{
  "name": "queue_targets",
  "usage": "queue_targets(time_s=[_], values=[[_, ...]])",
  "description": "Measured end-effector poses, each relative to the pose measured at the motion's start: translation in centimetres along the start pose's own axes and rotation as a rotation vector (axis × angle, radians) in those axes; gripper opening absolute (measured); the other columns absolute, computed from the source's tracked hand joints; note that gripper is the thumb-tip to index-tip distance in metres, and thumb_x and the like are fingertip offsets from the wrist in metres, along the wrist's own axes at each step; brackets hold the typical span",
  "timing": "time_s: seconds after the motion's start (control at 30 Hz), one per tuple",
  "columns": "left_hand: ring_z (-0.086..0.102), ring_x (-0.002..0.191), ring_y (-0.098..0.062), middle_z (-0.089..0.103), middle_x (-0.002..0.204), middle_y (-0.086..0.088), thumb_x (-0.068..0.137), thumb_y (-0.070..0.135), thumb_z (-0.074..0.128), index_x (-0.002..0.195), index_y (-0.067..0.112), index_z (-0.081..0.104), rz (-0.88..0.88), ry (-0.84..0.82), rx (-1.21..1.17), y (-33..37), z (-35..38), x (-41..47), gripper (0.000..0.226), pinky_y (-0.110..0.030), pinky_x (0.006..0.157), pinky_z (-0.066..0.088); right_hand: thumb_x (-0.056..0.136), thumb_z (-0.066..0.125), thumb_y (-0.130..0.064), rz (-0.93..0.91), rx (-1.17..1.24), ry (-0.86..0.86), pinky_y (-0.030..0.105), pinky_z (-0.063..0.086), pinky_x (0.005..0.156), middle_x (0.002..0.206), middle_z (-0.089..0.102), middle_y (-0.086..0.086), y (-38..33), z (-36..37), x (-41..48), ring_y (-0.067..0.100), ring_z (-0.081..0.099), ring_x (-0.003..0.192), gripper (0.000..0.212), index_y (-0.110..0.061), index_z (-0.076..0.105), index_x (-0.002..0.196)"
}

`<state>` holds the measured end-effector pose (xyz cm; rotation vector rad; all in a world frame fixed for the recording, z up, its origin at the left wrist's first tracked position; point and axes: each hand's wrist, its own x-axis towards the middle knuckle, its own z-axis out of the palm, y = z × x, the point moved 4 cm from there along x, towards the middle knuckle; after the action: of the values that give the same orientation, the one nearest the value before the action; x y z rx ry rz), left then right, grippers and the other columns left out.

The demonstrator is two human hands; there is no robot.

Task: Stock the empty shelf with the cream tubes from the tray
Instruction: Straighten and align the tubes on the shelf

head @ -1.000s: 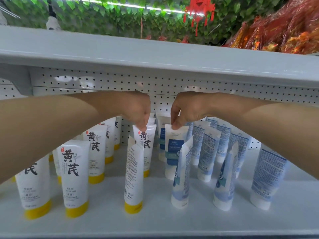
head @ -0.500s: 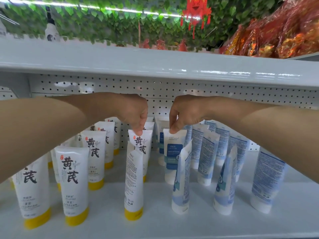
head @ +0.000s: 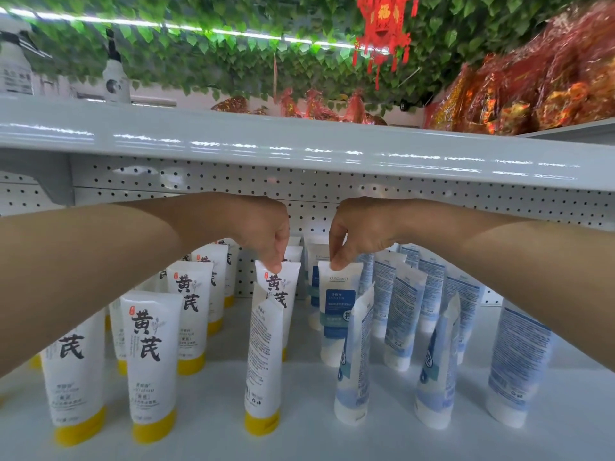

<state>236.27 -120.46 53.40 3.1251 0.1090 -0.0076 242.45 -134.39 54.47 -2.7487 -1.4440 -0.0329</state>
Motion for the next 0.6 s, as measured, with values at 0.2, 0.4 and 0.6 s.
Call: queue_targets(time_s=[0.2,0.4,0.6], values=[[0.049,0.059,0.001,0.056,0.061,0.018,0.079,0.028,0.077,0.077,0.021,0.068,-0.001,0.001,-0.027,-0.1,0.2,0.0,0.012,-0.017,0.058,0.04,0.082,0.078,-0.03,0.013,-0.005,-0.016,0.026,0.049,0.086,0.106,0.071,-0.003,0.2,0.0,0.1,0.015,0.061,0.101,0.021,-0.017,0.075,0.099],[0.056,0.072,-0.008,0.062,0.076,0.01,0.079,0.031,0.077,0.087,0.015,0.07,-0.031,0.003,-0.031,0.3,0.1,-0.5,0.019,-0.024,0.07,0.048,0.082,0.076,-0.038,0.019,-0.019,-0.029,0.032,0.052,0.093,0.107,0.071,-0.002,-0.3,0.1,-0.3,0.016,0.063,0.103,0.031,-0.015,0.075,0.104],[0.052,0.066,-0.018,0.059,0.07,-0.001,0.083,0.054,0.064,0.078,0.008,0.064,-0.126,0.105,0.14,1.3,-1.4,-2.3,0.045,-0.022,0.059,0.041,0.084,0.068,-0.051,0.028,-0.088,0.063,0.026,0.048,0.073,0.105,0.071,0.01,-1.0,-1.3,-2.0,0.028,0.065,0.1,0.05,-0.005,0.074,0.103]])
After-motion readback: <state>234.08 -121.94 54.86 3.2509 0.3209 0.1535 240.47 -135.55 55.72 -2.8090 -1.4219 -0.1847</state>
